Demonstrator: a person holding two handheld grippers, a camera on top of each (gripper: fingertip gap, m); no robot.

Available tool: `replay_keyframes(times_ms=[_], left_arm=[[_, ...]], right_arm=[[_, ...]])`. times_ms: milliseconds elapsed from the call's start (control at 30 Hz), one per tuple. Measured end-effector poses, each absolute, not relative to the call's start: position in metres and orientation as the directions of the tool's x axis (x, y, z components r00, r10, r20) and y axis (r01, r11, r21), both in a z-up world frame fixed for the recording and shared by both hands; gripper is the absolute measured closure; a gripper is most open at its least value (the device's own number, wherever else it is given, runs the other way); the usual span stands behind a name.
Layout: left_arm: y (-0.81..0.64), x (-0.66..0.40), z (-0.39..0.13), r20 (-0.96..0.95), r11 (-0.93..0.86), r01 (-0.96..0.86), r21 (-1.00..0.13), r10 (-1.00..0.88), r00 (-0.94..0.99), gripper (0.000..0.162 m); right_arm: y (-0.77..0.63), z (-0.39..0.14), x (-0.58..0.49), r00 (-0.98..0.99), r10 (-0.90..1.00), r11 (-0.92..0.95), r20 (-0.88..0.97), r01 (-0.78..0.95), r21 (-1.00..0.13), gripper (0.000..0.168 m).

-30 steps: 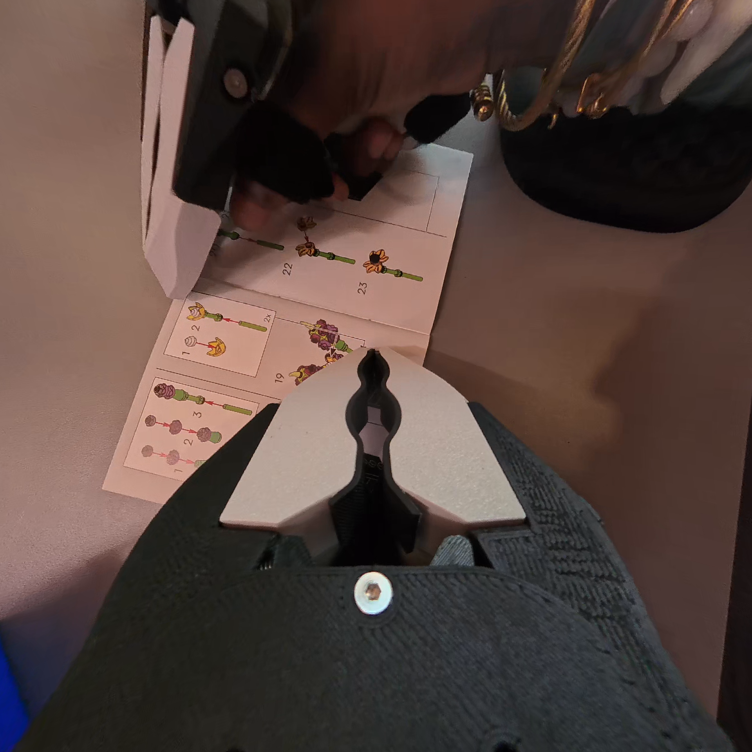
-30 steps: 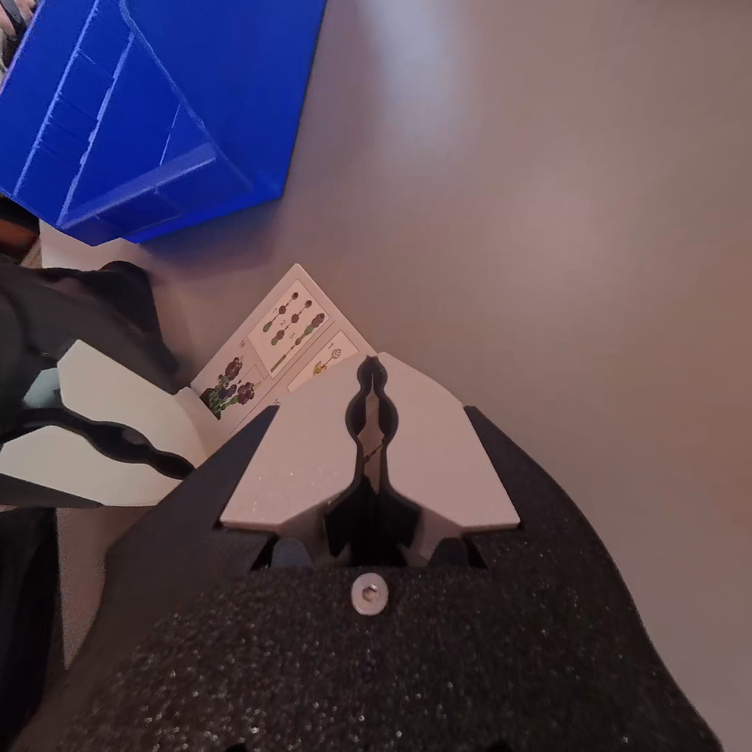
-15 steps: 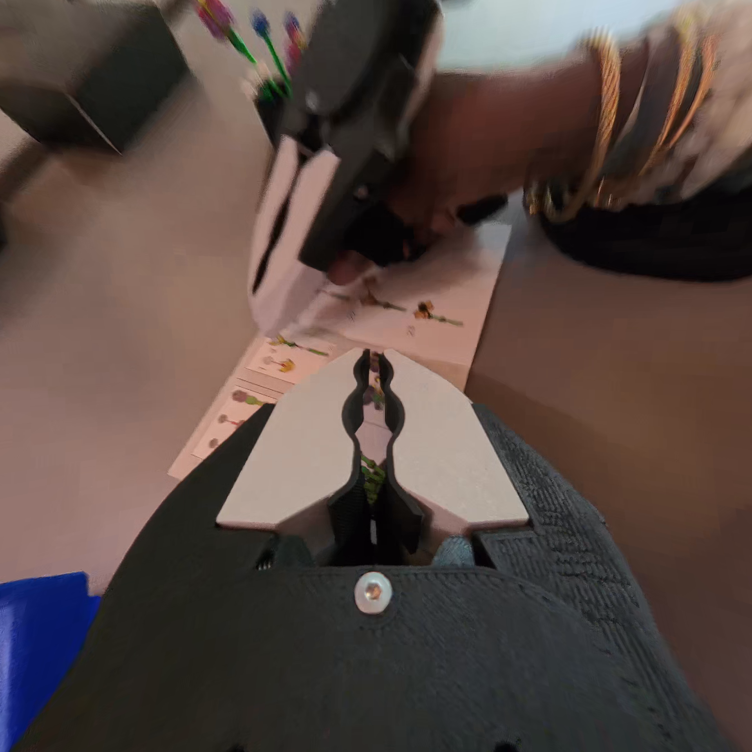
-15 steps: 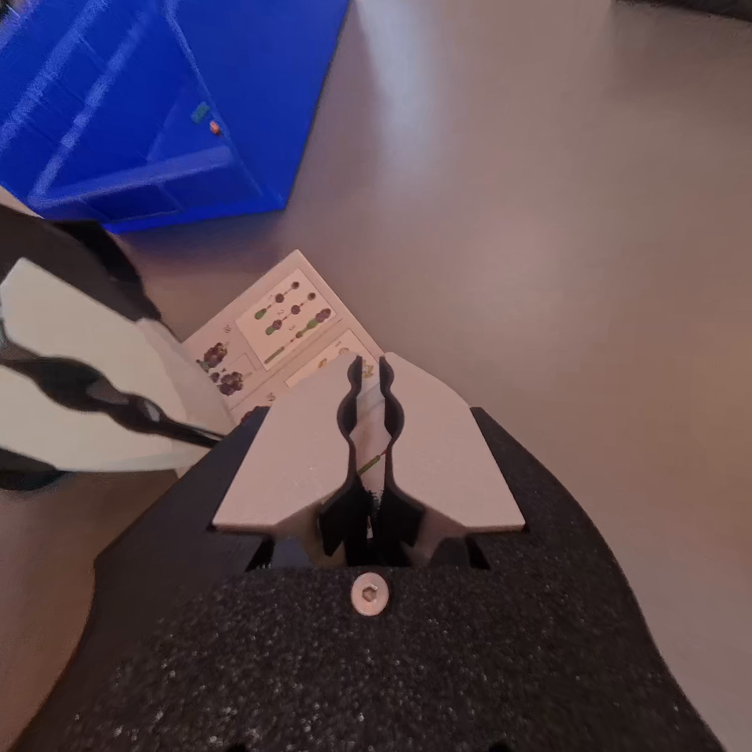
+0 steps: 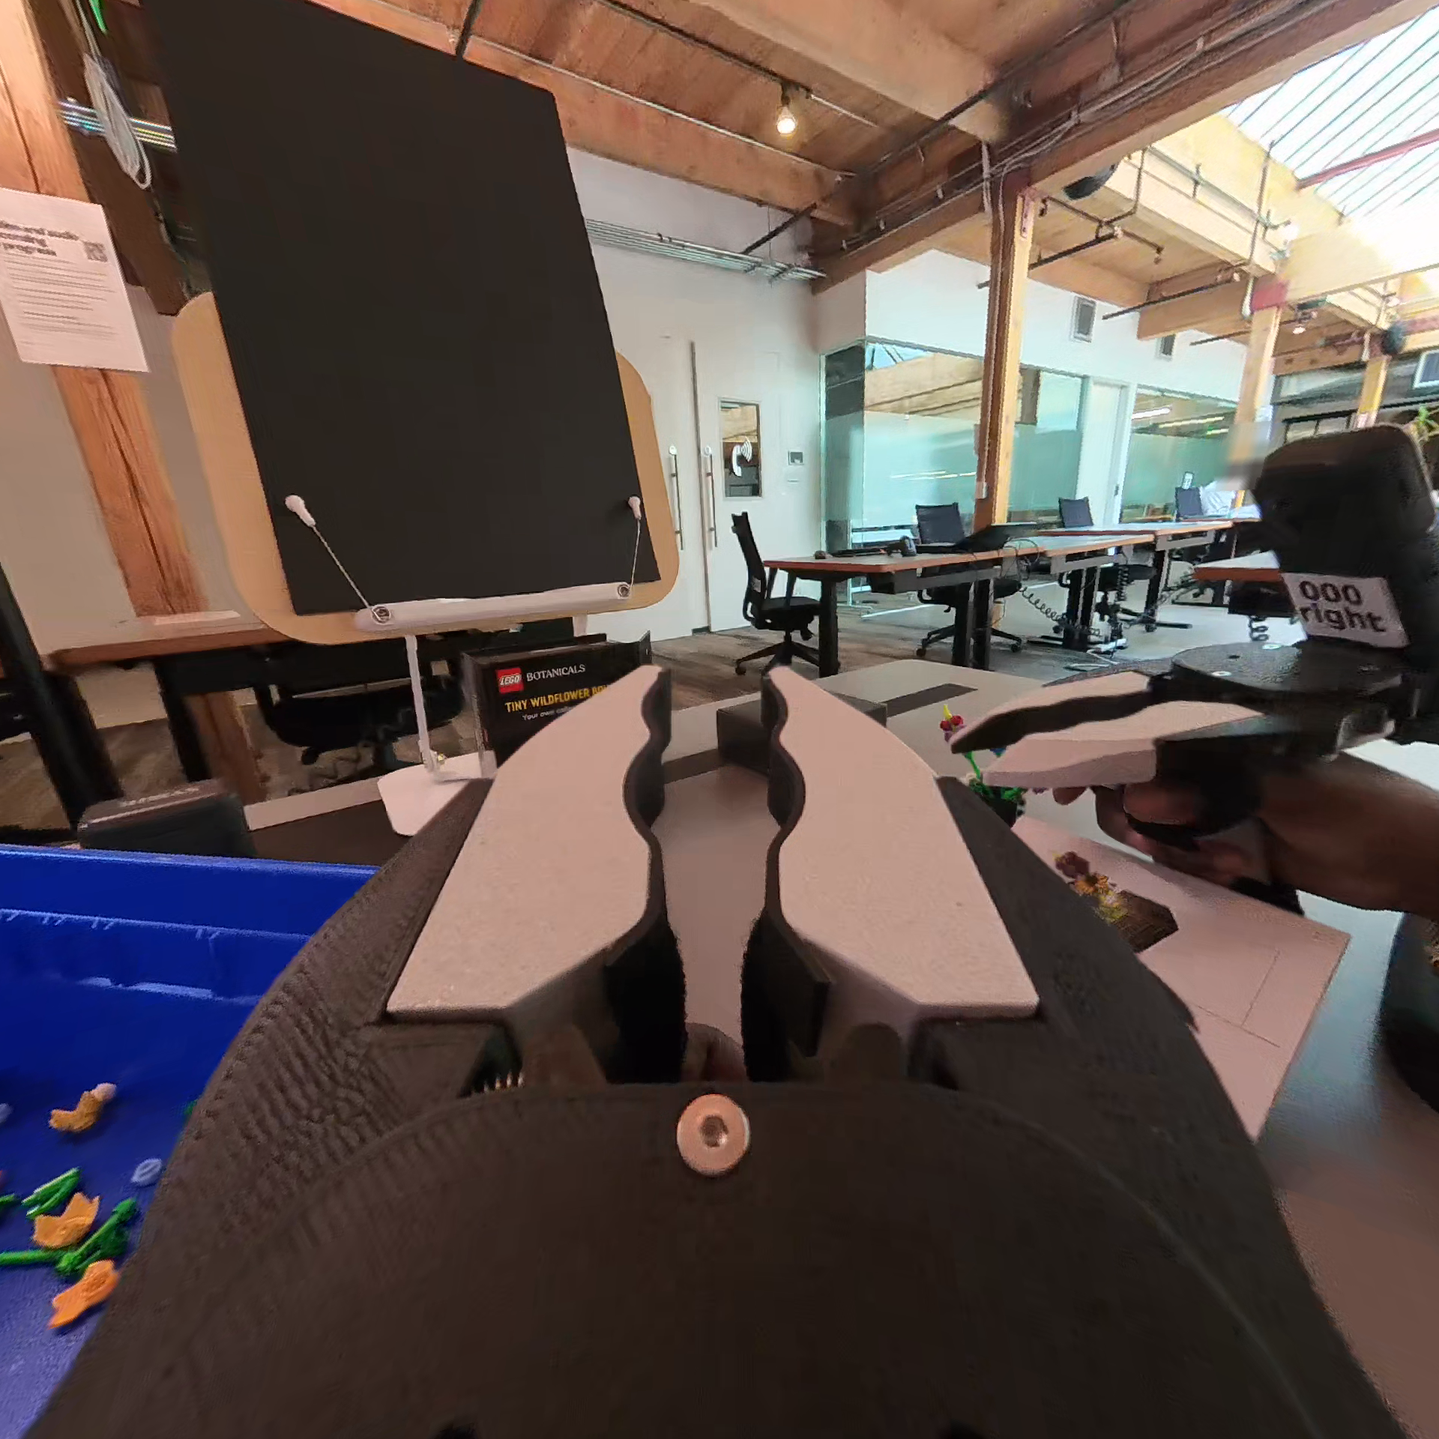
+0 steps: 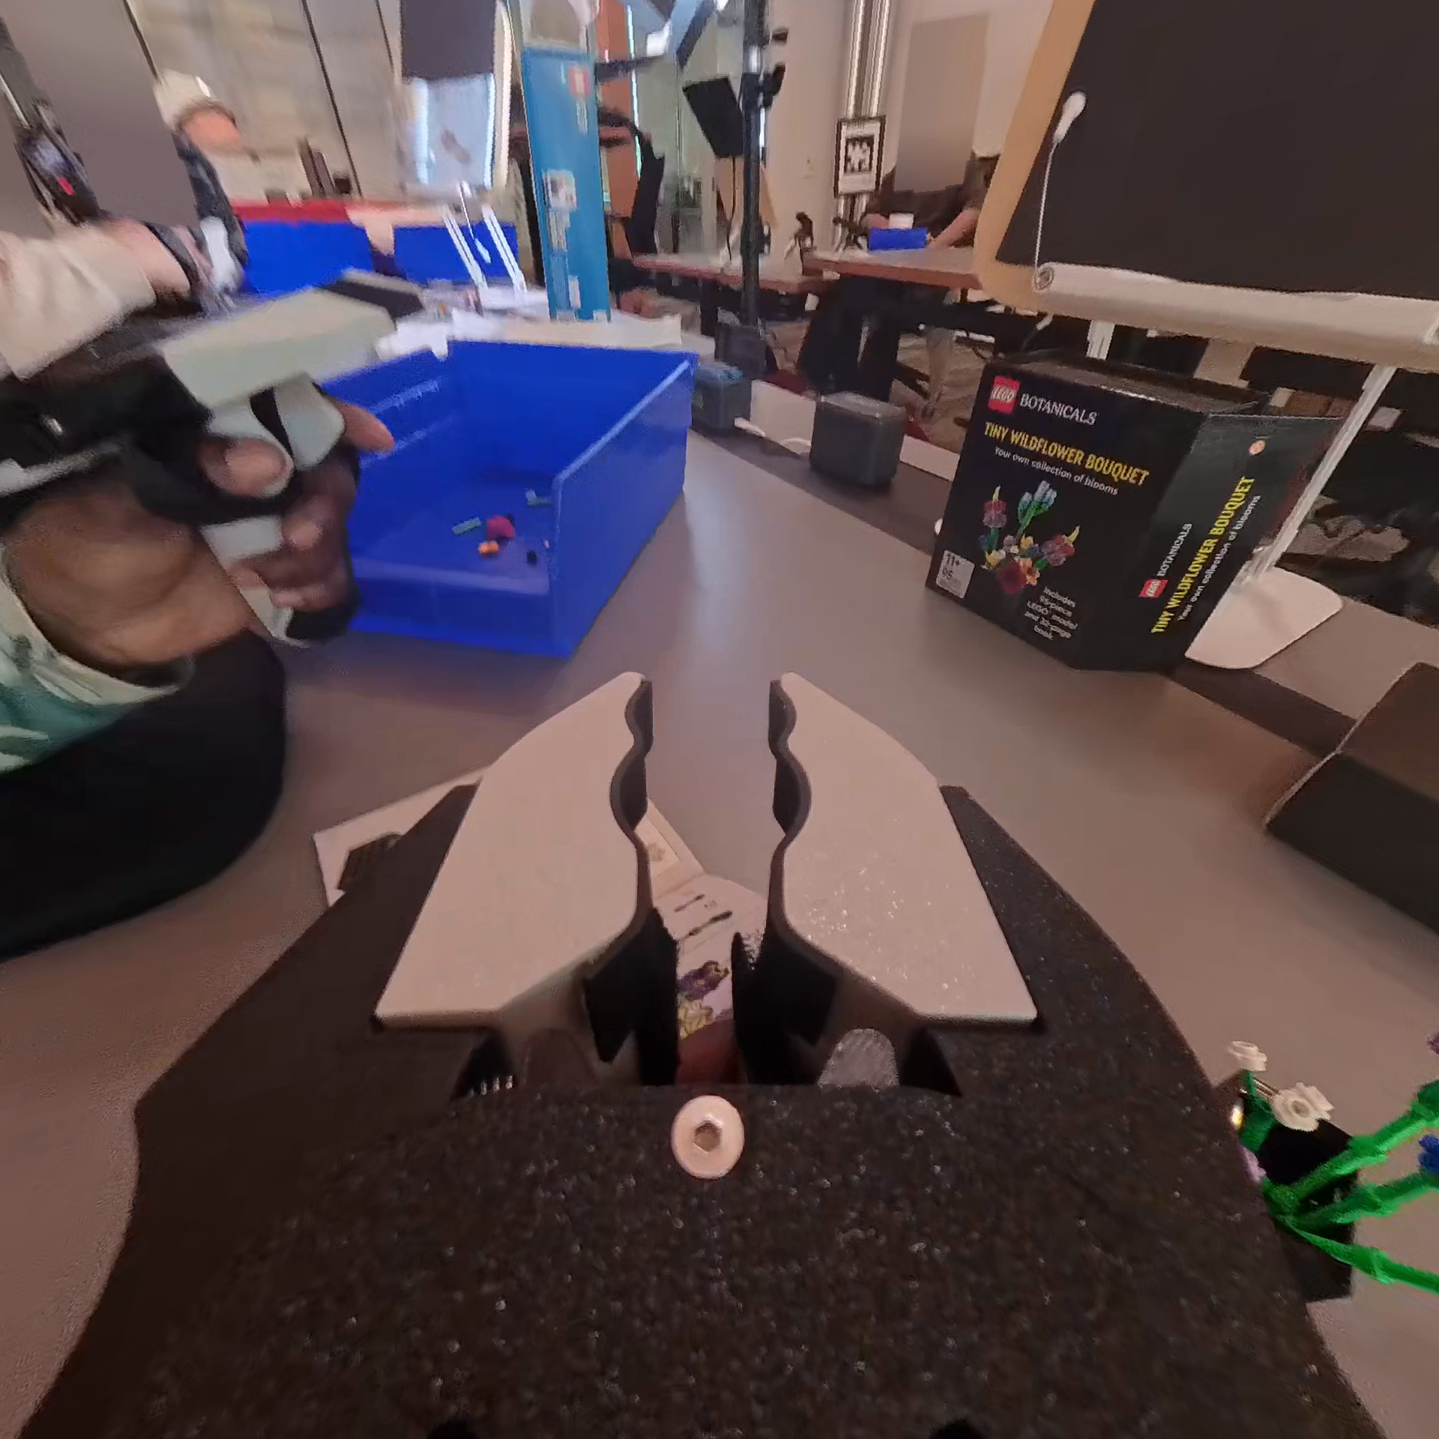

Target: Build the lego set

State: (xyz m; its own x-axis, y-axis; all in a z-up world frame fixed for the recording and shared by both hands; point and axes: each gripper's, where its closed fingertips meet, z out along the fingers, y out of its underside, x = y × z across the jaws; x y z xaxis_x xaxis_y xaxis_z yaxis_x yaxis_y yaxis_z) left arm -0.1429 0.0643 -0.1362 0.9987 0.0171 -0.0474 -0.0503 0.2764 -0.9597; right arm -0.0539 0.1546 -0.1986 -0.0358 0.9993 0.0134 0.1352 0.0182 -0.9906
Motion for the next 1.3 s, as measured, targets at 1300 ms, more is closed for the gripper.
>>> replay_keyframes(times_ms=[1300], left_arm=[[0.096,-0.069,-0.264,-0.197,-0.358,-0.342,-0.869,-0.384,0.902,0.140]], right_arm=[[0.178,-0.200,-0.051,0.160,0.947,0.250,0.280,0.184,-0.951,0.138]])
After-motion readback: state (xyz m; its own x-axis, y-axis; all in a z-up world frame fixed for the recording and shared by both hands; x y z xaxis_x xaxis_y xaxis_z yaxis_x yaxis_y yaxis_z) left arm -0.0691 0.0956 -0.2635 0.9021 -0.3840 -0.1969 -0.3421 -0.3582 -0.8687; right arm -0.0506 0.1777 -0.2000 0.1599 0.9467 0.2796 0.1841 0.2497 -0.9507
